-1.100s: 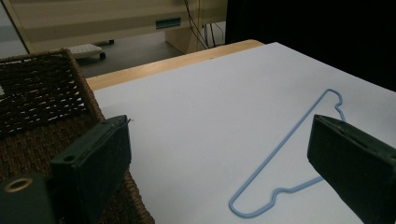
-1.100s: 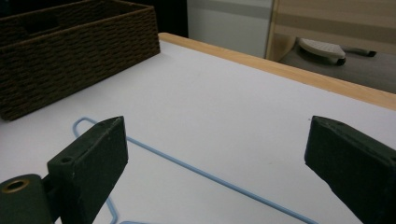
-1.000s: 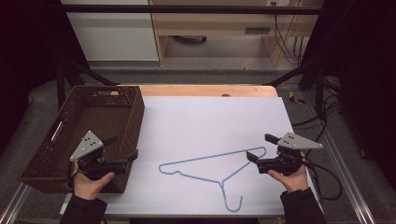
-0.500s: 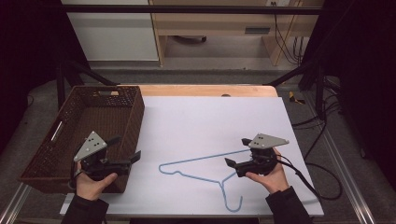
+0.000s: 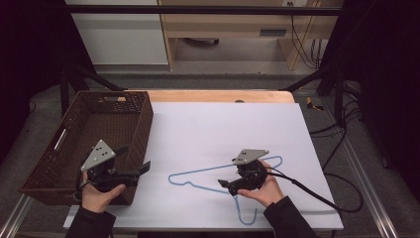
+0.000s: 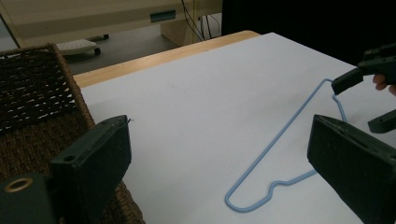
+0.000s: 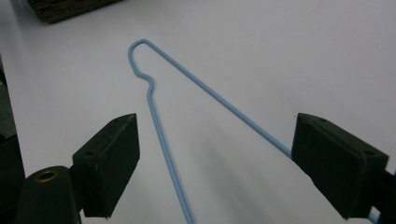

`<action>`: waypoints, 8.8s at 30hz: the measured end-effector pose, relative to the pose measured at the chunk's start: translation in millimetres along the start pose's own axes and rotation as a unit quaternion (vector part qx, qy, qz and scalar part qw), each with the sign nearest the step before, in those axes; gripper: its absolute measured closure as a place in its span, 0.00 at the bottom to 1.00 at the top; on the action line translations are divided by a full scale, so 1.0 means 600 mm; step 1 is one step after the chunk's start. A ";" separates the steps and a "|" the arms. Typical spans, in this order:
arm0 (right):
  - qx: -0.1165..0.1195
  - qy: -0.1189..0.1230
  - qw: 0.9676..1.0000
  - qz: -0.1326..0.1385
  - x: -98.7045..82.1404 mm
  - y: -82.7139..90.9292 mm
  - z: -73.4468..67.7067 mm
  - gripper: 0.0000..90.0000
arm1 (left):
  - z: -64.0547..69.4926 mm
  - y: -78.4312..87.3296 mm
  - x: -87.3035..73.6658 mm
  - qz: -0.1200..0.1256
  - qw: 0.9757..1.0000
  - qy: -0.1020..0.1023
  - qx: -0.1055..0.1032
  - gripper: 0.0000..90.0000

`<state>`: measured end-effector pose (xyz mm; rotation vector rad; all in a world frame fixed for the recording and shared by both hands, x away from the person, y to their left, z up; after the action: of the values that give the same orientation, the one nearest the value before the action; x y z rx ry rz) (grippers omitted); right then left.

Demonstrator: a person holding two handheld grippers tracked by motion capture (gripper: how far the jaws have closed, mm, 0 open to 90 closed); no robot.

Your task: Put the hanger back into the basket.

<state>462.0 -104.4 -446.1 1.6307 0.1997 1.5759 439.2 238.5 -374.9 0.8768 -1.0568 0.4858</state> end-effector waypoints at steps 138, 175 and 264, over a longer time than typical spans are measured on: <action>0.149 0.014 0.988 -0.042 0.013 -0.020 -0.016 0.97 | 0.199 -0.210 -0.120 -0.206 0.906 -0.366 -0.059 0.51; 0.160 0.010 0.986 -0.050 0.011 -0.023 -0.018 0.97 | 0.233 -0.230 -0.145 -0.203 0.848 -0.490 -0.015 0.94; -0.188 -0.138 0.967 0.105 -0.147 0.191 0.122 0.05 | 0.144 -0.090 0.043 -0.146 0.984 -0.104 -0.003 0.97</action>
<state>460.6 -265.3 -428.2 1.5795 -0.4082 1.4118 442.3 135.6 -354.0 1.0739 -1.0959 0.1465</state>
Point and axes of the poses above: each handheld gripper's, and its own axes: y roughly backward along the jaws, x roughly out of its top, z roughly to its right, the point moved 4 cm from there along -y, roughly forward along the jaws, and after that the axes turned 12 degrees about y, right-handed, at the moved point
